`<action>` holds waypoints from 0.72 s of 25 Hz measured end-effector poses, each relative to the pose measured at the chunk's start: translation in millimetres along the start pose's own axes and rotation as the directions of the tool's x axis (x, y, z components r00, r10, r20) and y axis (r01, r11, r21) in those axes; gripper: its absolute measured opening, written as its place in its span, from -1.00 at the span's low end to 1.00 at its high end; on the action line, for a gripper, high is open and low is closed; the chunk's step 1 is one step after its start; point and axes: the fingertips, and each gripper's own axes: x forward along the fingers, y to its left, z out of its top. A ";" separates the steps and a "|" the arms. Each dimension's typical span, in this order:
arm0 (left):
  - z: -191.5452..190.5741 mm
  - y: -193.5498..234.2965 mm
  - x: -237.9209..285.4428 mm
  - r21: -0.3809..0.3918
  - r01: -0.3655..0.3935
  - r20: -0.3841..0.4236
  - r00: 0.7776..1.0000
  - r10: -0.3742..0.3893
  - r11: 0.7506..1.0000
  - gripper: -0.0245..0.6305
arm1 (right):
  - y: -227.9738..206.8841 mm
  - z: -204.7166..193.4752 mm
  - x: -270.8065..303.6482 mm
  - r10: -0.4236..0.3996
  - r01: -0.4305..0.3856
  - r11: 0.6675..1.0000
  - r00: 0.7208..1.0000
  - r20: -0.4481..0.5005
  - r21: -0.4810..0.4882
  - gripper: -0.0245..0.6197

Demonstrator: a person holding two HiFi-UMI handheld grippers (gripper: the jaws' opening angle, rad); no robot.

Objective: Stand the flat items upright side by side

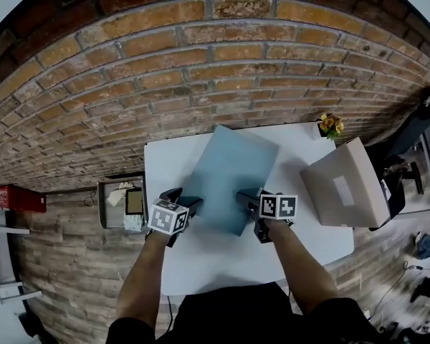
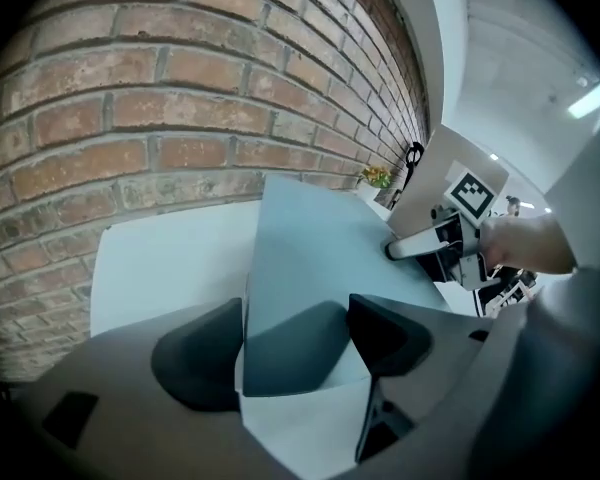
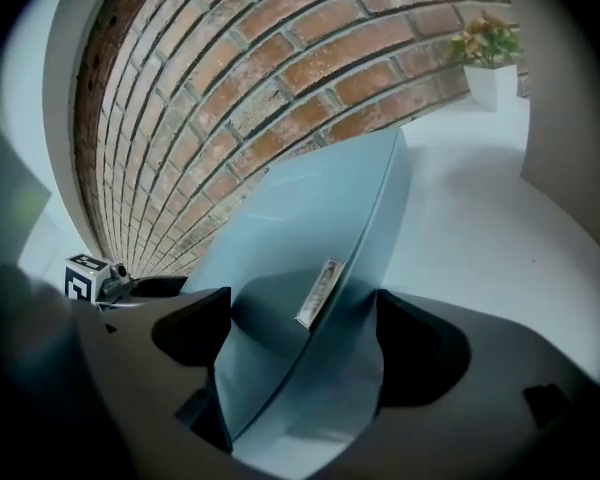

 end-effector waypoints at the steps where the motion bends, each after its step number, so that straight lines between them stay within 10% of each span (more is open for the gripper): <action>1: -0.4 -0.3 0.2 -0.011 0.012 -0.003 1.000 -0.012 1.000 0.15 | 0.0 -0.3 1.8 0.004 -0.004 1.000 1.000 -0.003 0.011 0.48; 18: -11.6 -14.4 0.2 -0.024 -0.011 -0.017 1.000 0.011 1.000 0.15 | 3.4 5.5 -11.1 -0.051 0.057 0.987 0.998 0.041 -0.147 0.19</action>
